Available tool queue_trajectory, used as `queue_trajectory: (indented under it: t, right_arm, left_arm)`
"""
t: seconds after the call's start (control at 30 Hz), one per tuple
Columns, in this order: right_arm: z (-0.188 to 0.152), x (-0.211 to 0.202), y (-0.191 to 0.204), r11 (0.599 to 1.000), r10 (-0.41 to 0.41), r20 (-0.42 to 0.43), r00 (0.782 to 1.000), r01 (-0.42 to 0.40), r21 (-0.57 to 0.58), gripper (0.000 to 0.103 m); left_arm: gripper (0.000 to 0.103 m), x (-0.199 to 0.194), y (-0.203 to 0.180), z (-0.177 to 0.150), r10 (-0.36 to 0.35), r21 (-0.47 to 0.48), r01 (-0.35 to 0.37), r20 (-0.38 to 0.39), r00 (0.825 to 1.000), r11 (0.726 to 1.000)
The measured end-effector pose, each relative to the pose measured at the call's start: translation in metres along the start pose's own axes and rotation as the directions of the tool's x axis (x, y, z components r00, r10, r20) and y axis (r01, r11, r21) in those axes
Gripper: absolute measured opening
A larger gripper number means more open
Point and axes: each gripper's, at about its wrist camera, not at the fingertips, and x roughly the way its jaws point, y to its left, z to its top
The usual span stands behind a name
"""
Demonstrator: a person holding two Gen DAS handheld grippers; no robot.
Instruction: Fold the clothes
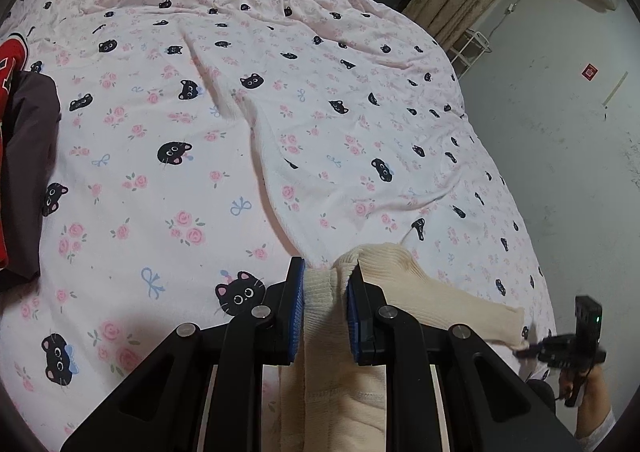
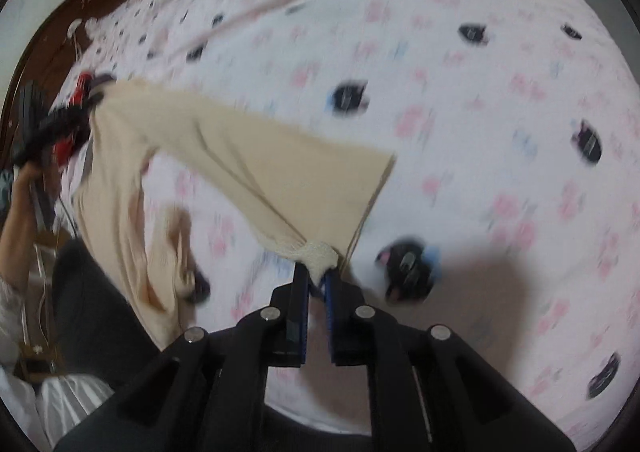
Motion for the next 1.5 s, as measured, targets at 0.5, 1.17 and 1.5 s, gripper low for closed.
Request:
queue_trajectory:
  t: [0.5, 1.17, 1.5]
  right_arm:
    - [0.045, -0.021, -0.058, 0.967, 0.123, 0.103, 0.987, -0.142, 0.211, 0.049]
    - [0.093, -0.058, -0.061, 0.977, 0.044, 0.274, 0.961, -0.099, 0.19, 0.004]
    - [0.165, -0.074, -0.073, 0.975, -0.079, 0.359, 0.93, -0.004, 0.223, 0.004]
  left_arm:
    - [0.016, 0.002, -0.008, 0.001, 0.011, 0.006, -0.011, -0.012, 1.0, 1.0]
    - [0.016, 0.002, -0.011, 0.01, 0.056, 0.017, -0.057, 0.023, 0.998, 0.998]
    - [0.016, 0.019, -0.017, 0.017, 0.117, -0.008, -0.117, 0.042, 0.992, 0.993]
